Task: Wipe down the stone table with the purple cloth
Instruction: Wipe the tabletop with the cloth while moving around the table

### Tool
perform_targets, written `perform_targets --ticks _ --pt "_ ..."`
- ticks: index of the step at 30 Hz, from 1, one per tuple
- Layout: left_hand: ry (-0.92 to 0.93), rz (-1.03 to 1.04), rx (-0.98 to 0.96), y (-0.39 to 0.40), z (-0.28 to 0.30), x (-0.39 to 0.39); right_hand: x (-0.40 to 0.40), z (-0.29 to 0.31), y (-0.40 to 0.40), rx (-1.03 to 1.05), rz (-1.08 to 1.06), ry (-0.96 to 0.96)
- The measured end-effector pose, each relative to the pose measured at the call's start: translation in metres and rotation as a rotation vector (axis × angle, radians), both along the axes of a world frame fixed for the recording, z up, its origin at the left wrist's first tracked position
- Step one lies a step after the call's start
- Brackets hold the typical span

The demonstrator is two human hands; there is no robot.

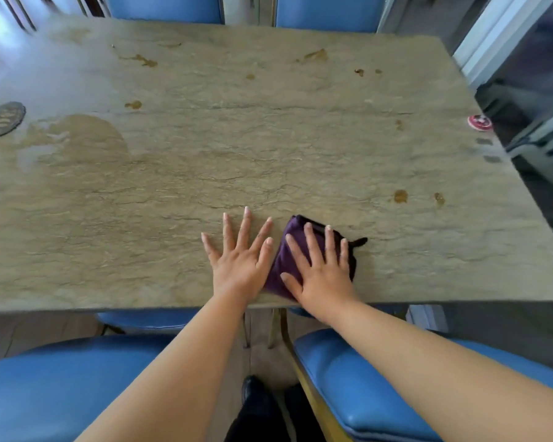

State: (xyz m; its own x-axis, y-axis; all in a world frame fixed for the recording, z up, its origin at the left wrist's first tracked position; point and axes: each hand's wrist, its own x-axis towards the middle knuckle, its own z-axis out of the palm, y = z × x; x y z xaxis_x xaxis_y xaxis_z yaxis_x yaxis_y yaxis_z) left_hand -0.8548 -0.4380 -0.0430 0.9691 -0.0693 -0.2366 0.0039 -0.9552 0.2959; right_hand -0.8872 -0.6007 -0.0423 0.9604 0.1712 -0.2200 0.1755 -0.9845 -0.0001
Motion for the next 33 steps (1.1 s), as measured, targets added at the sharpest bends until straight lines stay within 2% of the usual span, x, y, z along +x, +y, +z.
perform_targets --ticks 3,4,6,9,13,14,15,18,20,21,24,28,31,33 --pt "-0.012 -0.003 0.034 -0.001 0.0 -0.001 -0.008 0.01 -0.027 -0.018 0.426 0.113" --pt "-0.015 0.003 0.049 -0.002 0.0 -0.001 -0.006 0.013 -0.043 -0.033 0.519 0.135" --pt "-0.027 0.03 0.063 -0.005 0.001 -0.002 0.004 0.018 -0.078 -0.023 0.562 0.163" --pt "-0.018 0.094 0.042 -0.016 0.002 0.0 0.027 0.019 -0.124 -0.013 0.352 0.162" --pt "-0.007 0.196 -0.083 -0.064 0.011 0.007 0.065 0.01 -0.122 0.021 -0.329 0.09" --pt "-0.009 0.2 -0.114 -0.081 0.012 0.01 0.072 0.01 -0.108 0.025 -0.387 0.093" --pt "-0.016 0.21 -0.154 -0.097 0.013 0.014 0.076 0.01 -0.095 0.019 -0.342 0.084" --pt "-0.054 0.331 -0.254 -0.124 0.009 0.028 0.087 0.006 -0.087 0.041 0.122 0.011" --pt "-0.088 0.388 -0.183 -0.13 0.004 0.033 0.114 0.004 -0.105 0.078 0.358 -0.016" --pt "-0.101 0.388 -0.123 -0.133 0.002 0.034 0.133 0.003 -0.114 0.103 0.409 -0.017" --pt "-0.102 0.377 0.0 -0.138 -0.001 0.038 0.191 -0.002 -0.137 0.116 0.314 -0.042" --pt "-0.1 0.357 0.089 -0.139 -0.003 0.038 0.241 -0.004 -0.183 0.095 -0.058 -0.047" --pt "-0.101 0.357 0.111 -0.14 -0.005 0.038 0.223 -0.005 -0.195 0.091 -0.291 -0.056" --pt "-0.105 0.359 0.119 -0.141 -0.006 0.039 0.191 -0.006 -0.183 0.105 -0.295 -0.085"
